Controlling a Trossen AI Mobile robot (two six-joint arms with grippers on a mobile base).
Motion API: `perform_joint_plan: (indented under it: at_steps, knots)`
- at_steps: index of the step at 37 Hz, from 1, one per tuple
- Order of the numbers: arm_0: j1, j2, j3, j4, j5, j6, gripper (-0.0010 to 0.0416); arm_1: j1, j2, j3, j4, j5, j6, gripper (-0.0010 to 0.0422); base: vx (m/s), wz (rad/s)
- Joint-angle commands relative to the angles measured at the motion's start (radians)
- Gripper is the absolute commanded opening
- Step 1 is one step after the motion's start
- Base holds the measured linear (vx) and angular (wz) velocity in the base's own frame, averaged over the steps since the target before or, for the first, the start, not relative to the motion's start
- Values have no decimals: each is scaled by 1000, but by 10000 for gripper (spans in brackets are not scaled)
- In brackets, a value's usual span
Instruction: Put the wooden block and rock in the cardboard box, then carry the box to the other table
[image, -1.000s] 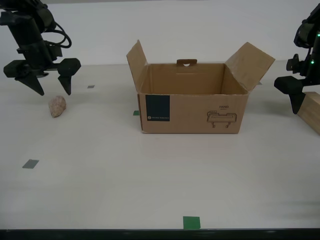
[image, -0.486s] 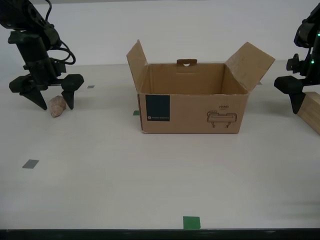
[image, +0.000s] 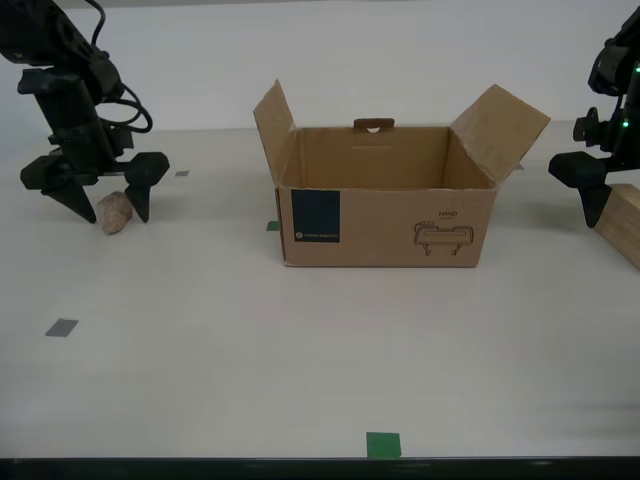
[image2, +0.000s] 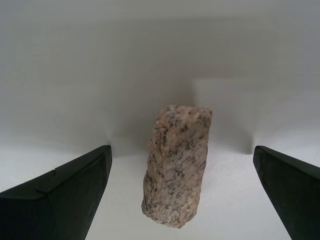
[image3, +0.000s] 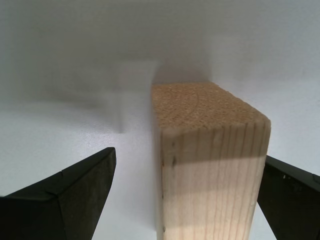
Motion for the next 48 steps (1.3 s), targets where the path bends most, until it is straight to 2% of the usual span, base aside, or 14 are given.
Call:
perform_joint_plan:
  at_steps: [1,36,41,48]
  knots:
    - [1,0,0,-1,-4,-2,354,0,3,-1,-1,-1,-2,389,0,0]
    - [5,0,0,-3,-4,0,349,-1,2,-1,-6,-1,-1,389,0,0]
    - [5,0,0,-3,-4,2,330,-1,2,-2,-6,-1,-1,389,0,0]
    - [5,0,0,-2,-4,2,275,-1,2,-2,-6,-1,-2,389,0,0]
